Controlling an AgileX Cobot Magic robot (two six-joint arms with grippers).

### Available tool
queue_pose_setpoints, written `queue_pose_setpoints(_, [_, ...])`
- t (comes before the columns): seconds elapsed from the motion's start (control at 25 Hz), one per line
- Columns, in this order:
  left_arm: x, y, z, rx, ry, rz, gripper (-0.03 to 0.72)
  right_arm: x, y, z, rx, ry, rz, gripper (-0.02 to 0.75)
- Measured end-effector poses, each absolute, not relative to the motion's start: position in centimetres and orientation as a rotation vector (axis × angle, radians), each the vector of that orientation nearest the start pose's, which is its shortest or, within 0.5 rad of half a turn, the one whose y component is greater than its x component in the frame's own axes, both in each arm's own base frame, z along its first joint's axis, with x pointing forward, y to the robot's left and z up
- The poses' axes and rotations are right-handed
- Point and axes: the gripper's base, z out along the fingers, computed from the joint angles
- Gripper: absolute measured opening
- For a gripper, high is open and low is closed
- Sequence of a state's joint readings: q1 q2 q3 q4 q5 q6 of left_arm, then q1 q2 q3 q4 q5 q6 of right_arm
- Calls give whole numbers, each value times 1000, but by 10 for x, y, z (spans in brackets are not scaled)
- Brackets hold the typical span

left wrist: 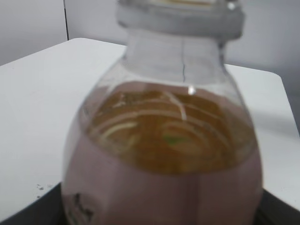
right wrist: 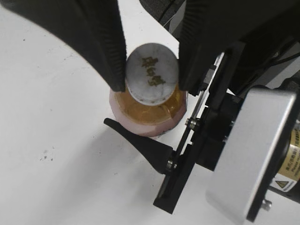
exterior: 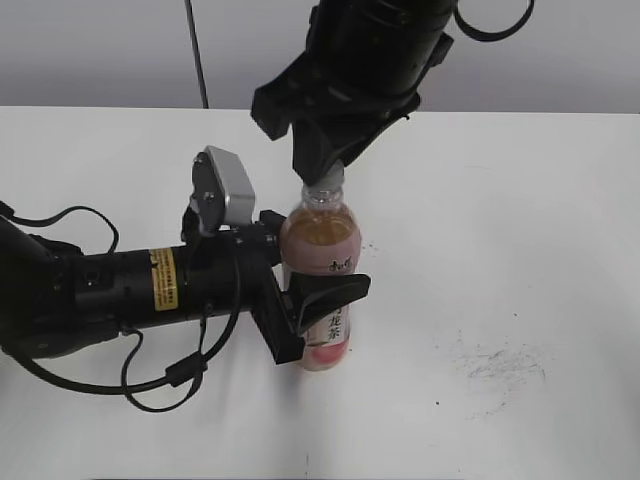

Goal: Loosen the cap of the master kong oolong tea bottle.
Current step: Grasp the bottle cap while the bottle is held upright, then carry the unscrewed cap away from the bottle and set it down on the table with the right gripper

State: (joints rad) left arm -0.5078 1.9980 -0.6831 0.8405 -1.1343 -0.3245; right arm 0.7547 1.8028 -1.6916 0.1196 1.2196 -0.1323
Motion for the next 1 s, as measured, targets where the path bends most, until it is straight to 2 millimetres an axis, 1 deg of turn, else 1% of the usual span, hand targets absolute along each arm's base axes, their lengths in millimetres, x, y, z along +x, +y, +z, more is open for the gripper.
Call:
queue_pose_setpoints(0.4, [252,-210,117,1047,1550,-952,424,269,266,328,-1198,2559,299,261])
queue_pose_setpoints(0.56, [252,-210,117,1047,1550,-952,424,265,258,343,-1182,2521,276,261])
queue_pose_setpoints(0.76, [252,-210,117,1045,1552,-951,424,259,246,359,-1112,2494,215,261])
queue_pose_setpoints(0.8, [252,-210,117,1045,1552,-951,424,258,243,359,-1100,2500,198,261])
queue_pose_setpoints(0.92, [252,-210,117,1045,1552,-951,424,255,232,348,-1082,2538,106,262])
queue_pose_setpoints(1.0, [252,-210,117,1045,1552,-951,424,253,222,335,-1056,2590,57,262])
